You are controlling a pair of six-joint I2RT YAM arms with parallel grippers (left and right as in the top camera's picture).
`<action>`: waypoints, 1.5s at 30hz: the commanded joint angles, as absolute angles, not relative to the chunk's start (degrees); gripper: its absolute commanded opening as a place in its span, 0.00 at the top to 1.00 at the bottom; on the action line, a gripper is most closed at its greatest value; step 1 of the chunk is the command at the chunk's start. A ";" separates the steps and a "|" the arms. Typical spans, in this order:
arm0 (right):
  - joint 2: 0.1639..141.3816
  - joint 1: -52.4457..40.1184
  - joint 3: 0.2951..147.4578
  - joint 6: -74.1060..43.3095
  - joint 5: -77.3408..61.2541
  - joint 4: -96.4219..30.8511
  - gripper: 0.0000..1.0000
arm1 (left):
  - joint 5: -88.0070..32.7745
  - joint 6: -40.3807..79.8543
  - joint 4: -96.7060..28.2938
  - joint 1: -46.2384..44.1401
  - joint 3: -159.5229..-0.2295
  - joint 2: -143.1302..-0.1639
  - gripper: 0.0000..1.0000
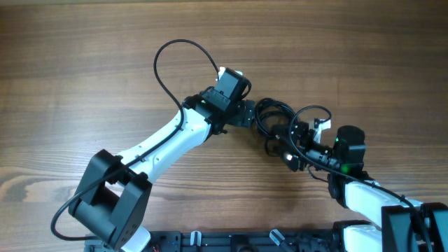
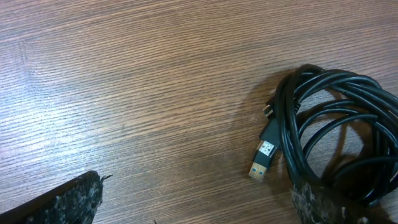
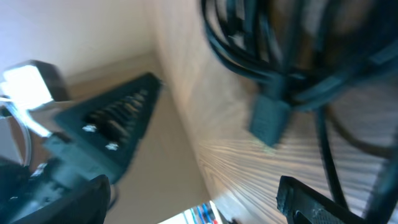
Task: Untangle cables
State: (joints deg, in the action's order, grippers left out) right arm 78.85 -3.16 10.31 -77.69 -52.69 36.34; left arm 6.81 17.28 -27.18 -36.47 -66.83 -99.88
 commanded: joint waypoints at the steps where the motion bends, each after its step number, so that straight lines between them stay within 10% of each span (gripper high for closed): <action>1: 78.87 -2.94 10.59 -70.50 -54.43 31.18 0.12 | 7.07 16.27 -27.00 -36.38 -67.35 -100.33 0.00; 25: 69.87 -2.98 14.92 -59.96 -53.95 22.20 0.02 | 7.07 16.29 -27.22 -36.42 -67.35 -100.33 0.00; 35: 58.43 -3.03 33.30 -36.97 -32.51 -26.74 0.00 | 7.07 16.32 -27.16 -36.42 -67.35 -100.33 0.00; 45: 57.98 -3.05 33.28 -36.10 -26.50 -32.18 0.00 | 2.35 16.32 -25.85 -36.47 -67.35 -100.36 0.00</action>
